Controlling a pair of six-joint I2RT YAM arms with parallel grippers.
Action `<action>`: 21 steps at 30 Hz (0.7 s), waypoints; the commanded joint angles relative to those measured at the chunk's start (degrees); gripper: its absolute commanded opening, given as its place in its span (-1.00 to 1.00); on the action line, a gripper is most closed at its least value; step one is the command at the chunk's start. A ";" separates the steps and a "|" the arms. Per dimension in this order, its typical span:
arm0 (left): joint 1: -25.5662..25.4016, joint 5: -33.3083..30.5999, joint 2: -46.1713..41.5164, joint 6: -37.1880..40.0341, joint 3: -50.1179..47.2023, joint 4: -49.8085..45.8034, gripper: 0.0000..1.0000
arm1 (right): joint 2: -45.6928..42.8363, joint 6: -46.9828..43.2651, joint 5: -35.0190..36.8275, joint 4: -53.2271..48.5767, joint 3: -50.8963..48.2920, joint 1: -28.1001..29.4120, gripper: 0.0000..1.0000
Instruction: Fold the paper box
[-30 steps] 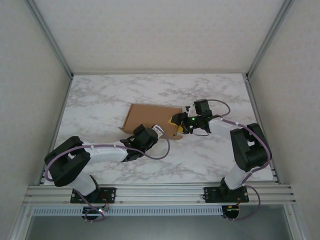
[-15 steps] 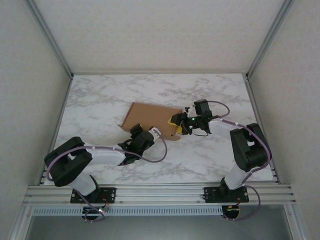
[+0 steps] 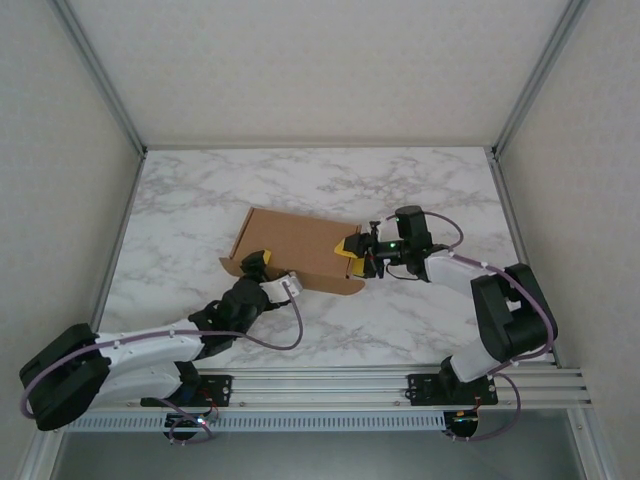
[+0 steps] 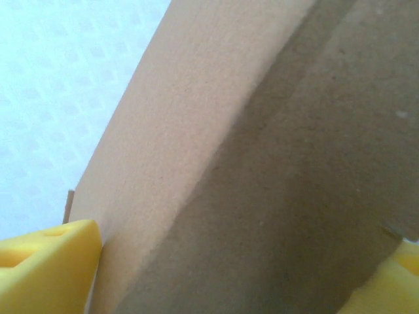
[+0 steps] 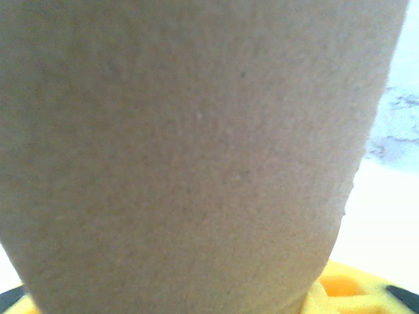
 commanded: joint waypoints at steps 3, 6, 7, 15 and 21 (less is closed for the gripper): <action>0.28 -1.54 -0.25 11.20 -0.36 1.52 0.70 | -2.28 7.10 -5.19 9.79 -1.94 0.45 -0.40; -0.71 -6.20 0.97 18.47 0.44 6.12 0.62 | -3.13 7.12 -5.39 9.02 -2.43 0.85 -0.39; -0.88 -6.91 1.16 20.42 1.32 6.31 0.59 | -3.27 7.13 -5.43 8.98 -2.69 0.97 -0.39; -1.04 -7.04 0.23 26.07 4.09 5.95 0.40 | -4.82 8.25 -5.70 8.97 -3.34 1.45 -0.39; -1.28 -7.69 0.26 28.74 5.09 5.78 0.47 | -5.66 8.43 -6.01 7.64 -3.62 2.10 -0.38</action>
